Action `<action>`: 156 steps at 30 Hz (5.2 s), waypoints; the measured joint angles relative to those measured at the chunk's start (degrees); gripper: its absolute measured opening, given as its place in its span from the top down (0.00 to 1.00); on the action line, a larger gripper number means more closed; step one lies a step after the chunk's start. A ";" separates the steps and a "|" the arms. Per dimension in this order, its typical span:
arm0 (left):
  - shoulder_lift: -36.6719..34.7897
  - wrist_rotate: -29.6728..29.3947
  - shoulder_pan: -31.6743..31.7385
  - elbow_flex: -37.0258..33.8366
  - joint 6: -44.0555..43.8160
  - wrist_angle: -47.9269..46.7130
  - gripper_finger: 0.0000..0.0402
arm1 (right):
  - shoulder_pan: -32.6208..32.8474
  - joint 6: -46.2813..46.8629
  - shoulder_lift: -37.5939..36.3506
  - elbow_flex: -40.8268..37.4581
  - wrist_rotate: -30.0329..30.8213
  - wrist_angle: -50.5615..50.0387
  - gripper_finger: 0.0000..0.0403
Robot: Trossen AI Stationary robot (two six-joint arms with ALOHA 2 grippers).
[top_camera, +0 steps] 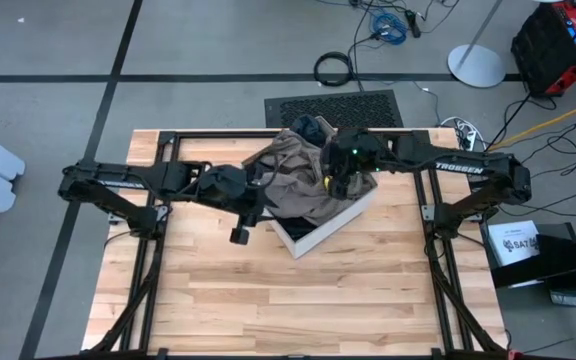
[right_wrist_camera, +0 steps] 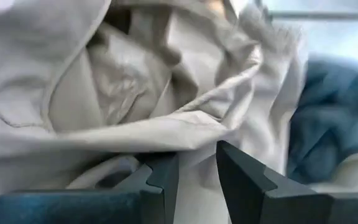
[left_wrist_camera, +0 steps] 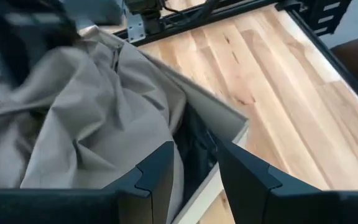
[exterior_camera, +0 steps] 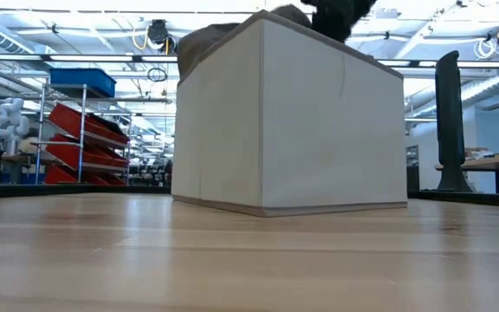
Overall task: Sort clothes
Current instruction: Put the brown jacket into the laundry organizer, then adjust the laundry organizer
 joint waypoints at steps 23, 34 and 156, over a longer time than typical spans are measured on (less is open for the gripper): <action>3.88 -8.97 2.74 0.09 6.05 2.12 0.66 | 3.49 -6.10 -1.59 10.87 29.26 -13.54 0.76; 10.64 -7.17 8.29 0.04 9.54 5.46 0.66 | 7.71 -11.70 -4.79 11.00 -8.74 -4.11 0.76; 1.93 -31.43 5.98 -14.43 -15.69 -15.25 1.00 | 11.23 33.80 -2.52 -7.71 8.47 -22.54 1.00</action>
